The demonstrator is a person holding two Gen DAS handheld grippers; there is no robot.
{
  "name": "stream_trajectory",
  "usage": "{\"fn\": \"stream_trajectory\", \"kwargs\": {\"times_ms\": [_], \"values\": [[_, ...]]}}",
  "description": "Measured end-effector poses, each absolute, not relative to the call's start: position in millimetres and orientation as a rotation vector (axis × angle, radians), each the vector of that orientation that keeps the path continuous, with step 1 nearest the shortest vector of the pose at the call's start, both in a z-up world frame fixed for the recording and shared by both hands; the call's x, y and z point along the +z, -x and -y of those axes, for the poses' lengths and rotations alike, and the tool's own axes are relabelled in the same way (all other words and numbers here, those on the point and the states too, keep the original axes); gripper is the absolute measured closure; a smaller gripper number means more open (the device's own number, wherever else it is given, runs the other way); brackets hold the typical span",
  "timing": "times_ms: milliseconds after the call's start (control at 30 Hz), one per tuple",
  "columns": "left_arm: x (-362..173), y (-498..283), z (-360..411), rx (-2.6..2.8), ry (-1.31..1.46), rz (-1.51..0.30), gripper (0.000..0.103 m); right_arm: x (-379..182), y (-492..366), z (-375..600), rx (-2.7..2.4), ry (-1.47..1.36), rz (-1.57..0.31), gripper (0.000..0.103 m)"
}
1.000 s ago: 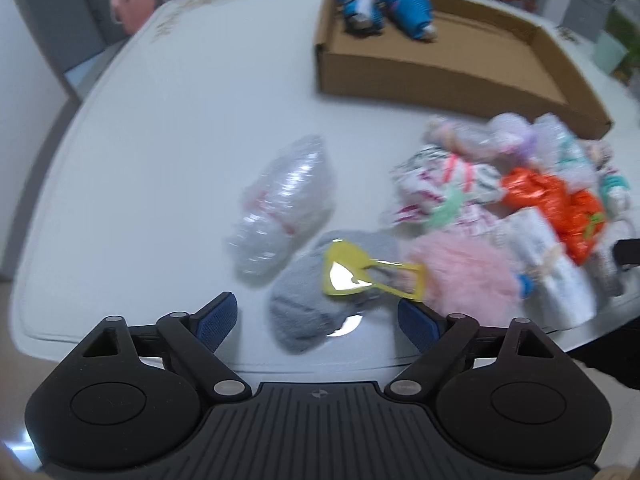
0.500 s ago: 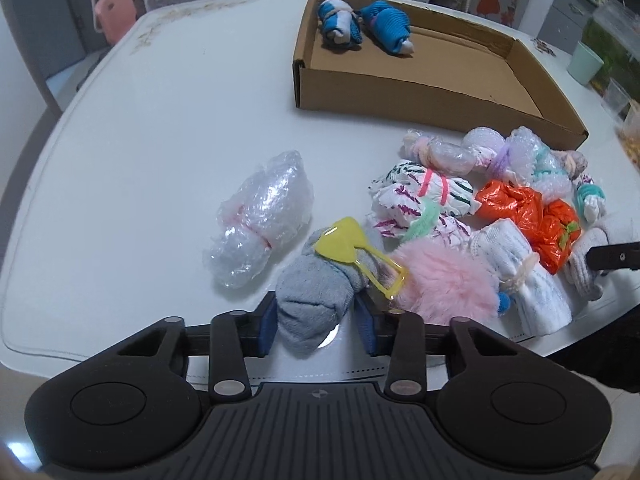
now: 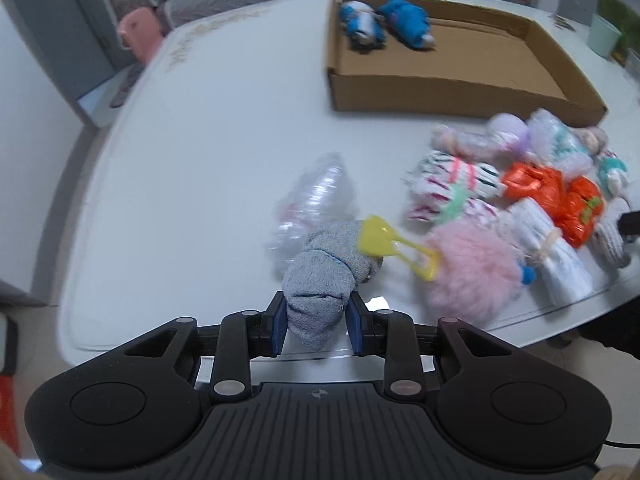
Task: Organize objects
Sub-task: 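Grasp the grey rolled sock with the left gripper while the right grasps the white knit sock, then carry the grey and white socks into the tray and open both grippers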
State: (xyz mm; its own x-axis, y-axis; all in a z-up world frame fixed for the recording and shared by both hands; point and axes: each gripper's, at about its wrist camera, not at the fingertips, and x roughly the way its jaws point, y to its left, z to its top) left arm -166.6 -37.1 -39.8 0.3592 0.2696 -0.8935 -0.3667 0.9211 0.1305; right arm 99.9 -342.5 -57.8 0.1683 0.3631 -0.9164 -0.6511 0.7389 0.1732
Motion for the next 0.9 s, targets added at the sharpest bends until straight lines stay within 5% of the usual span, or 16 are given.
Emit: {"fn": "stream_trajectory", "kwargs": {"times_ms": [533,667,900], "values": [[-23.6,162.7,33.7,0.404,0.183,-1.056,0.067,-55.9,-104.5,341.3,0.716,0.259,-1.177,0.065],[-9.6,162.8,38.7,0.386,0.172,-1.009,0.067,-48.4,-107.7,347.3,0.712,0.229,-1.163,0.078],[-9.8,156.0,51.8,0.346,0.151,-0.988,0.066,-54.2,-114.0,349.5,0.702,0.199,-1.195,0.078]]}}
